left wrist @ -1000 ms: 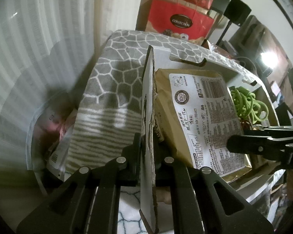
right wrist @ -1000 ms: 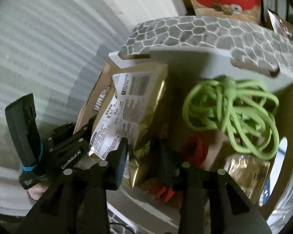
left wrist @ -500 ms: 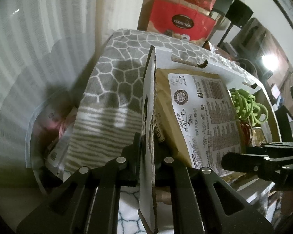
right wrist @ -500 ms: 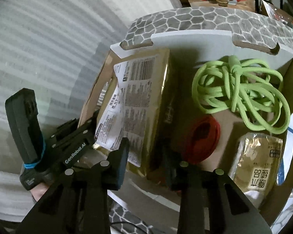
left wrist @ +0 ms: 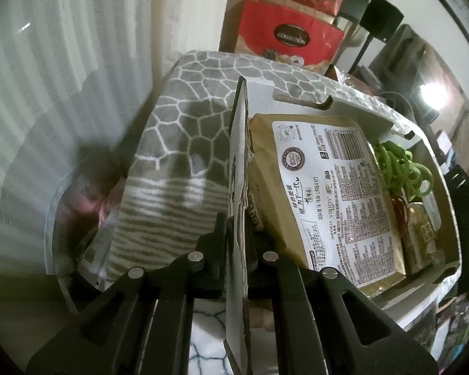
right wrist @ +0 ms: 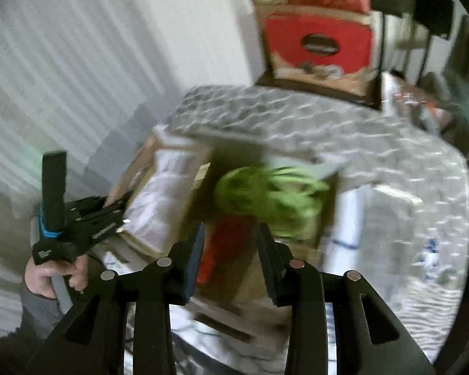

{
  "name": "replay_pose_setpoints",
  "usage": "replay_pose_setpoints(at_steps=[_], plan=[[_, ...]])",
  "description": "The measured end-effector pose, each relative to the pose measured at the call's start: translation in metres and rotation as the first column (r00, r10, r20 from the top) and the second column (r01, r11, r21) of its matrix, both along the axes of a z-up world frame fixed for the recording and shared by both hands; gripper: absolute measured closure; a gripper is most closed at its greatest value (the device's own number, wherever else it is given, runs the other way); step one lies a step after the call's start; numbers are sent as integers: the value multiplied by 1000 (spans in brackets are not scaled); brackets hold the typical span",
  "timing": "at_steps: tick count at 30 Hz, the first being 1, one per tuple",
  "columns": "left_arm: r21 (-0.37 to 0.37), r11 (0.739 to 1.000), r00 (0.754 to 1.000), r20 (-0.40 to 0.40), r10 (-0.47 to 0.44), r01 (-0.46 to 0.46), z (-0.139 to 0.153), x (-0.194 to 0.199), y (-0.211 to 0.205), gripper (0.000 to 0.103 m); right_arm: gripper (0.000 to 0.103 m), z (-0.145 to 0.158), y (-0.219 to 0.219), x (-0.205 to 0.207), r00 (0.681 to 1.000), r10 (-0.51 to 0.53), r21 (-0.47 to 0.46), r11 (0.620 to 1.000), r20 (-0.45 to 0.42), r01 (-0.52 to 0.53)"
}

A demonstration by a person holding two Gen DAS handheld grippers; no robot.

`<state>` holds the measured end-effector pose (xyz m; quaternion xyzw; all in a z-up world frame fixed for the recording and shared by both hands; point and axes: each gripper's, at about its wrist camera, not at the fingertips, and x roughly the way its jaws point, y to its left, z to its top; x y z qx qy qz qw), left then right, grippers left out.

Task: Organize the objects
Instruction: 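Grasp the blue whale sticker with the right tool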

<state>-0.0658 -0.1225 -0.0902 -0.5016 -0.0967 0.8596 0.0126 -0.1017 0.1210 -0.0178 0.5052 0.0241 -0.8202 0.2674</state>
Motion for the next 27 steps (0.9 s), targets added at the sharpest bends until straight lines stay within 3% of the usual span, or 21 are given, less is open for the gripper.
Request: replay_pose_setpoints(at_steps=[6,14,21,24,27], plan=[[-4,1000,1000,0,-1,1,0,-1,1,97,67,3,75,-21,986,-165,51,985,-17,166],[-11,1000,1000,1,-2,2,0,-3,1,97,67,-27,159,-45,944,-329,139,934,-18,328],[-18,1000,1000,4,-3,3,0,-3,1,97,61,-61,196,-54,917,-398,201,897,-21,394],[-20,1000,1000,6,-3,3,0,-4,1,97,60,-71,203,-57,913,-409,201,893,-8,402],[-26,1000,1000,6,-3,3,0,-4,3,97,52,-76,205,-58,907,-421,172,895,15,413]])
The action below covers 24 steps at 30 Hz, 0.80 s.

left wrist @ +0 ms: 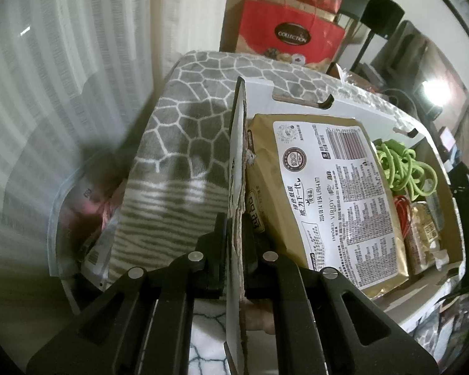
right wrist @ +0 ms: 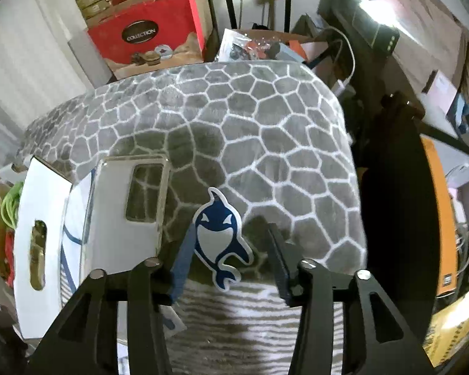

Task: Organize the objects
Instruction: 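Grasp the blue whale sticker with the right tool, then carry the whale sticker into the tray and open the right tool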

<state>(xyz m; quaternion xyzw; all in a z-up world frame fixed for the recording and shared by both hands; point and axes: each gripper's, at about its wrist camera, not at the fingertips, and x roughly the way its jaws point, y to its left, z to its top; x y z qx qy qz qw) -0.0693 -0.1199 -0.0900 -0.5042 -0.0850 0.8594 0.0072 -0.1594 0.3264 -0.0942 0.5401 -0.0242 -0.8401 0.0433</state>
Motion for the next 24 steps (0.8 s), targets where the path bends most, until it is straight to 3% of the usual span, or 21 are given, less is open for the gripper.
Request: replay_pose_setpoints(at_steps=[9,13,20,24], plan=[[0,1000,1000,0,1,-1,0,0,0,97,46,-7,-12,-9,1000,-16,53,998,5,16],[1,1000,1000,-1,0,0,0,0,0,97,68,-8,-21,-7,1000,12,99,995,2,-12],[4,1000,1000,-1,-2,2,0,0,1,97,68,2,-15,-1,1000,-16,73,997,-4,16],[4,1000,1000,-1,-2,2,0,0,1,97,68,30,-21,11,998,3,31,1000,-61,-1]])
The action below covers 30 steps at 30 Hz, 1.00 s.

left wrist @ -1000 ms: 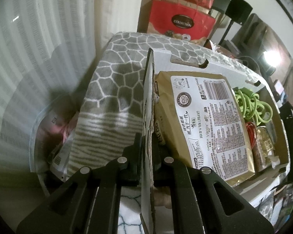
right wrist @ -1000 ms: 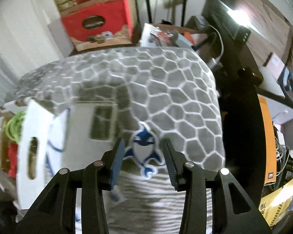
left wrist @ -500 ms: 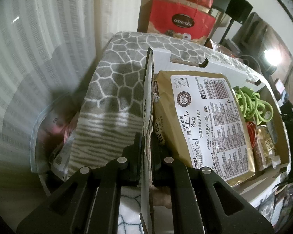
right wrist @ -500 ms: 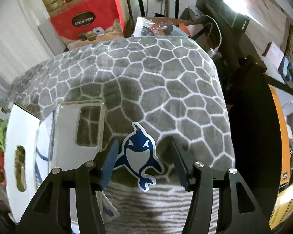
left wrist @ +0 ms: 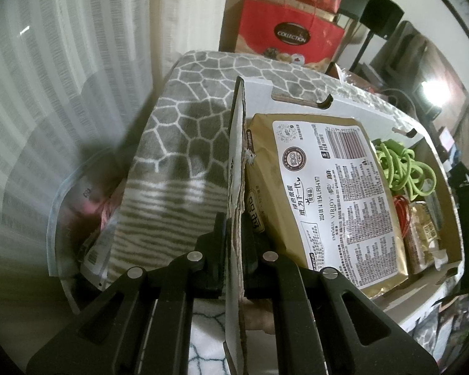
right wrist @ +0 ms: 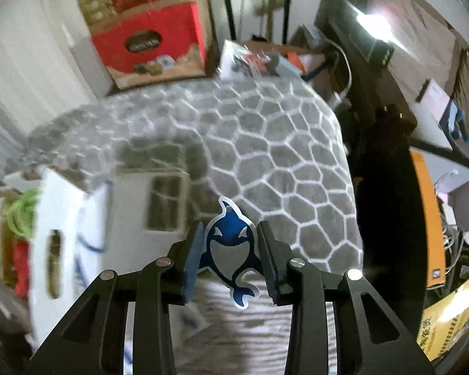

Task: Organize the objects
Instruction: 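Carry the whale sticker into the tray and open the right tool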

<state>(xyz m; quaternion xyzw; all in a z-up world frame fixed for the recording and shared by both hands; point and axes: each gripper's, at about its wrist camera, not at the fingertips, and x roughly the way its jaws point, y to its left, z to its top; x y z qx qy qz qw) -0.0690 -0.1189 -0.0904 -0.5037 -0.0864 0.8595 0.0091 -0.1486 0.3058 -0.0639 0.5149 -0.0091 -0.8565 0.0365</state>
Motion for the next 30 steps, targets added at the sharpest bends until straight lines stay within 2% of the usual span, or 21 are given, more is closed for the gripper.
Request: replay_pose_setpoints(at_steps=[5,10,14,20,28,30], plan=[[2,1000,1000,-1,1,-1,0,0,0,97,68,49,-37,23,988,125,-42,991,-87,-129],[4,1000,1000,0,1,-1,0,0,0,97,68,73,-97,45,950,293,-103,947,-109,-304],[2,1000,1000,-1,2,-2,0,0,0,97,68,66,-140,53,920,382,-99,916,-84,-389],[3,1000,1000,-1,2,-2,0,0,0,97,68,51,-175,59,894,444,-110,888,-52,-447],[3,1000,1000,-1,2,-2,0,0,0,97,65,28,-196,54,889,458,-147,880,13,-451],[4,1000,1000,-1,2,-2,0,0,0,97,58,26,-195,53,893,450,-160,883,20,-441]])
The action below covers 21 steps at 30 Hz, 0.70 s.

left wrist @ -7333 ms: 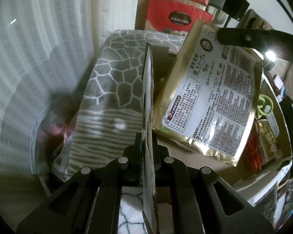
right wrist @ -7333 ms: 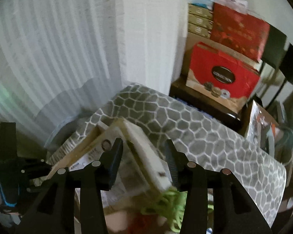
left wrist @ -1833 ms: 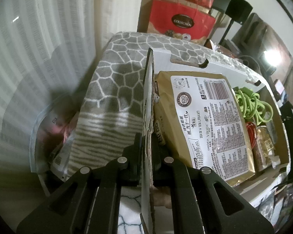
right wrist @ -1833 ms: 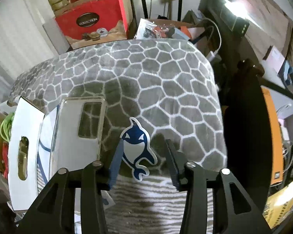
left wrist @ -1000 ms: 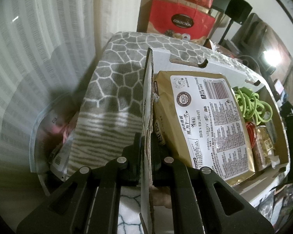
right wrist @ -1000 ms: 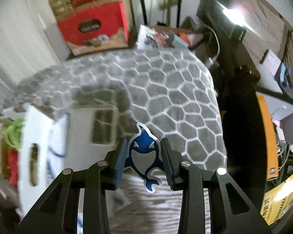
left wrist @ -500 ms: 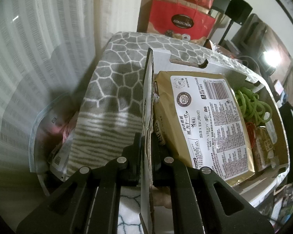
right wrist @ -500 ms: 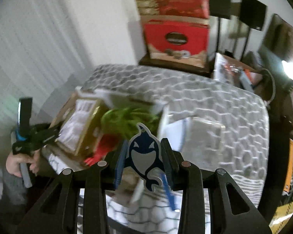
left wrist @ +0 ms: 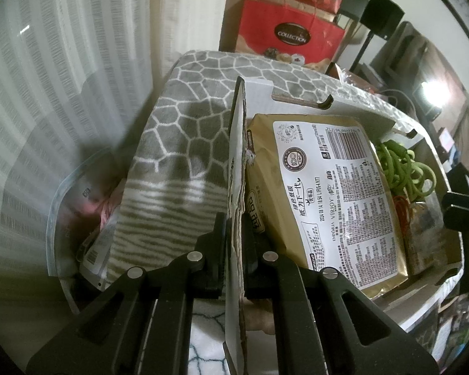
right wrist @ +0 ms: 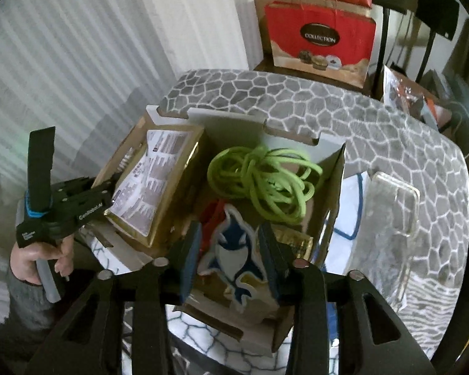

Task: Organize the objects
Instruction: 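Carry the whale sticker into the tray and open the right tool, then grasp the clear phone case with the right tool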

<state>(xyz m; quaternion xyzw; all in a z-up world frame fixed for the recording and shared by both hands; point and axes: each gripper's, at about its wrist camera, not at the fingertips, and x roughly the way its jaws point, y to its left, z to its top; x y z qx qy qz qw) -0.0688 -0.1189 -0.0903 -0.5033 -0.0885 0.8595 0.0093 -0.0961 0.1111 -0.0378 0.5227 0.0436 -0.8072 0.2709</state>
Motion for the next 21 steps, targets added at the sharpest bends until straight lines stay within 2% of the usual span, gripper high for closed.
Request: replay_pose_setpoints(at_steps=[6,11,15,17,21], plan=[[-1,1000,1000,0,1,-1,0,0,0,97,58,17,22,-2,998,-43,-29,999,-37,41],[-1,1000,1000,0,1,-1,0,0,1,97,55,32,63,-13,987,-145,-23,989,-76,143],[-1,1000,1000,0,1,-1,0,0,0,97,51,27,97,-26,970,-230,11,973,-81,232],[-1,1000,1000,0,1,-1,0,0,0,97,44,20,112,-31,958,-276,33,960,-77,279],[-2,1000,1000,0,1,-1,0,0,0,97,41,5,137,-38,936,-346,49,936,-61,349]])
